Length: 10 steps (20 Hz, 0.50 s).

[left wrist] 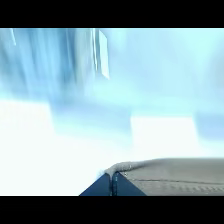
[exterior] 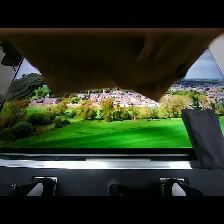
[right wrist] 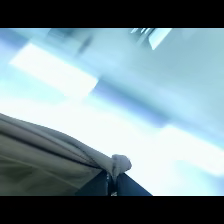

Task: Fold the shirts.

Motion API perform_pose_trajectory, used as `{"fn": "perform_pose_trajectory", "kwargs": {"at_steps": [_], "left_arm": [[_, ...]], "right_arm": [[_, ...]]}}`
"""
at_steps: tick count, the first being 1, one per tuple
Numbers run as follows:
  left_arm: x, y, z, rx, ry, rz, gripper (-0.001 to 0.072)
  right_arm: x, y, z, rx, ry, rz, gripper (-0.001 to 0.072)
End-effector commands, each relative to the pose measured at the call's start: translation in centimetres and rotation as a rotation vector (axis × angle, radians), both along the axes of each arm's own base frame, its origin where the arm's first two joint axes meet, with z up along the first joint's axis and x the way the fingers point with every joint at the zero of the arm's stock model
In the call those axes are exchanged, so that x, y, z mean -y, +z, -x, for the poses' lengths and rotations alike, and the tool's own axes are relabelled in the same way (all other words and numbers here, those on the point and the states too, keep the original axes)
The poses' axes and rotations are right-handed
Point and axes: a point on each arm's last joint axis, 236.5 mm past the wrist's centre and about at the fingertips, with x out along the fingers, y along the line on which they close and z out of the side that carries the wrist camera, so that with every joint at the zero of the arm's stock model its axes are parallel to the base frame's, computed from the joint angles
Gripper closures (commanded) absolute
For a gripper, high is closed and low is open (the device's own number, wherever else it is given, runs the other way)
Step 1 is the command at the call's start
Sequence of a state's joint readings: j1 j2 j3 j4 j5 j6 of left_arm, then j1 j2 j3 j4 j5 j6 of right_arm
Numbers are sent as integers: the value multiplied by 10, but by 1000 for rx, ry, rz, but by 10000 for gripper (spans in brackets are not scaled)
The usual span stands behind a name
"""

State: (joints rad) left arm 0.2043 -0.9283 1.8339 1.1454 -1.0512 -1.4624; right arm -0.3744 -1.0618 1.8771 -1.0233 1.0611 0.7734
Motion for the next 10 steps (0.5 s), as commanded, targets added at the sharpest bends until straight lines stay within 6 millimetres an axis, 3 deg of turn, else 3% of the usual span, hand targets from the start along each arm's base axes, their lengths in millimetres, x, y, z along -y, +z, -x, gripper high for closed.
{"fn": "perform_pose_trajectory", "kwargs": {"at_steps": [1, 3, 5, 7, 10], "left_arm": [[11, 131, 134, 415, 69, -26, 675], [16, 127, 158, 413, 67, -14, 675], [16, 120, 163, 386, 72, -26, 675], [15, 114, 159, 358, 77, -32, 675], [7, 88, 135, 252, 90, -43, 674]], "right_arm": [[-25, 158, 164, 506, -167, 149, 665], [-31, 157, 203, 505, -206, 172, 665], [-36, 152, 217, 489, -213, 184, 665], [-37, 145, 217, 457, -207, 175, 665], [-29, 119, 189, 338, -194, 123, 666]]}}
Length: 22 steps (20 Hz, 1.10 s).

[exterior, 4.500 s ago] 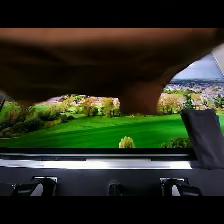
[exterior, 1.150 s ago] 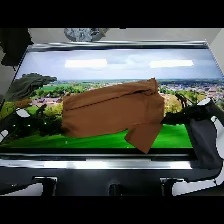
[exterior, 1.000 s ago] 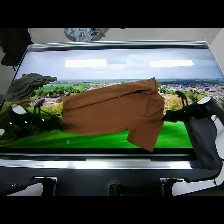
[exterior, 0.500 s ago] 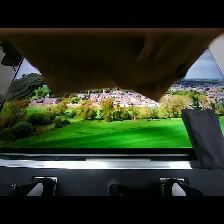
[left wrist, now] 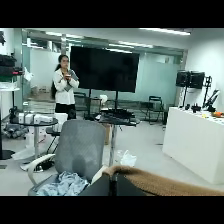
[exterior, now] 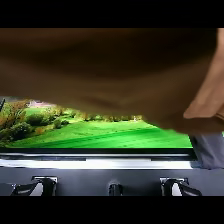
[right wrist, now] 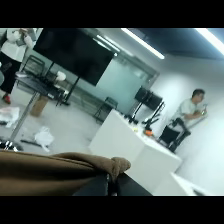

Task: Fold the shirts.

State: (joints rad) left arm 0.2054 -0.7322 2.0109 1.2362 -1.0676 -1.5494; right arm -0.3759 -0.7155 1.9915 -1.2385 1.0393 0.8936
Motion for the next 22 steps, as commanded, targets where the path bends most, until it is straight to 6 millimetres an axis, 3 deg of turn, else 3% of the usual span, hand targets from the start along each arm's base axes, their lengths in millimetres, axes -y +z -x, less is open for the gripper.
{"fn": "perform_pose_trajectory", "kwargs": {"at_steps": [1, 2, 4, 6, 9, 10, 12, 14, 17, 20, 22], "left_arm": [[-10, -36, -27, -142, 22, 0, 674], [-13, -56, -48, -213, 17, 8, 674], [-23, -121, -104, -418, 7, 38, 674], [-33, -211, -157, -668, -8, 43, 674], [-45, -370, -211, -1038, -33, 90, 674], [-47, -415, -221, -1130, -35, 113, 673], [-53, -490, -245, -1251, -36, 150, 673], [-60, -541, -274, -1305, -23, 177, 673], [-55, -579, -316, -1311, -52, 272, 672], [-56, -583, -338, -1301, -68, 288, 671], [-55, -572, -334, -1311, -107, 238, 671]], "right_arm": [[9, -33, -24, -146, 1, -49, 666], [14, -57, -48, -247, 18, -81, 666], [26, -137, -110, -558, 75, -207, 666], [36, -248, -155, -963, 124, -330, 666], [25, -402, -207, -1402, 166, -392, 666], [15, -447, -228, -1470, 174, -391, 666], [1, -513, -275, -1490, 159, -441, 666], [-17, -556, -325, -1414, 170, -548, 665], [-32, -586, -376, -1282, 181, -710, 665], [-25, -576, -390, -1209, 168, -697, 664], [-21, -560, -378, -1247, 184, -574, 664]]}}
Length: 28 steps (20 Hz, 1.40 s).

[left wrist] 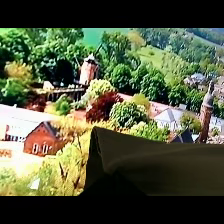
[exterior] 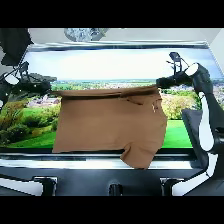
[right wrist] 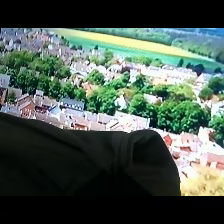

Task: Fold the shirts.

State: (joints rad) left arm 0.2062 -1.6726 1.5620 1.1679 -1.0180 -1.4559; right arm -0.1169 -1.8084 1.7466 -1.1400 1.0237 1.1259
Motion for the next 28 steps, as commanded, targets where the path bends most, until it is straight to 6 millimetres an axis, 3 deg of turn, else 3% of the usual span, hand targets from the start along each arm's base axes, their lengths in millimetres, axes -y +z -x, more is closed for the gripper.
{"fn": "perform_pose_trajectory", "kwargs": {"at_steps": [1, 5, 9, 13, 17, 19, 20, 21, 22, 25, 28], "left_arm": [[7, -4, 5, -55, -111, 7, 671], [11, -19, 93, -404, -276, 23, 672], [15, -49, 132, -565, -262, 61, 673], [14, -61, 138, -595, -265, 71, 673], [15, -66, 137, -601, -266, 76, 664], [13, -62, 139, -602, -264, 78, 379], [10, -56, 142, -609, -259, 83, 303], [5, -50, 146, -615, -252, 89, 302], [-1, -42, 152, -629, -214, 102, 302], [-8, -28, 180, -650, -133, 125, 304], [6, -59, 240, -689, -95, 129, 304]], "right_arm": [[5, 13, 10, 0, 92, 101, 664], [22, 10, 118, -379, 254, 214, 664], [-6, -45, 172, -586, 285, 67, 665], [-15, -77, 188, -645, 228, 15, 665], [-19, -84, 185, -628, 204, -5, 659], [-13, -77, 178, -599, 188, 3, 418], [-8, -69, 177, -580, 201, 11, 360], [1, -55, 180, -572, 208, 10, 293], [12, -43, 186, -578, 198, 1, 248], [49, -19, 229, -672, 145, -30, 236], [60, -29, 256, -685, 122, 25, 236]]}}
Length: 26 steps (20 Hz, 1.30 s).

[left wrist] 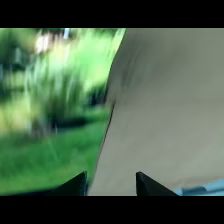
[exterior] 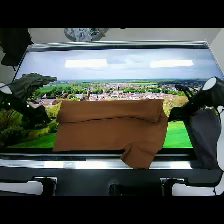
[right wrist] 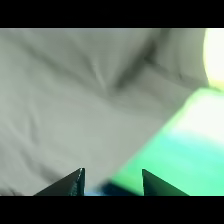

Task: Fold the shirts.

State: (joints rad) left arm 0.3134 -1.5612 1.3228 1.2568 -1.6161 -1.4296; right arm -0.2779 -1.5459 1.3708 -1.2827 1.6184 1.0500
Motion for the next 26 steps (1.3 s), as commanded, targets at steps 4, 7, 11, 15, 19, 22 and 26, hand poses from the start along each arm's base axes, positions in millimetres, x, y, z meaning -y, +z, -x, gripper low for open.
{"fn": "perform_pose_trajectory", "kwargs": {"at_steps": [4, 7, 11, 15, 19, 22, 26], "left_arm": [[27, -60, 107, -68, 58, -10, 306], [31, -68, 120, -80, 34, 0, 307], [33, -73, 118, -65, 40, -3, 307], [35, -76, 111, -42, 72, -4, 448], [36, -77, 102, -7, 89, -6, 669], [37, -77, 102, -4, 78, -4, 671], [37, -77, 102, 0, 71, -3, 671]], "right_arm": [[-4, -23, 52, -49, -9, -18, 236], [-9, -32, 67, -91, 20, -41, 236], [-9, -31, 68, -87, 27, -42, 235], [-10, -29, 71, -87, 35, -44, 231], [-22, -36, 98, -68, 32, -52, 187], [-56, -42, 124, -36, 21, -159, 140], [-71, -57, 147, -20, -18, -176, 139]]}}
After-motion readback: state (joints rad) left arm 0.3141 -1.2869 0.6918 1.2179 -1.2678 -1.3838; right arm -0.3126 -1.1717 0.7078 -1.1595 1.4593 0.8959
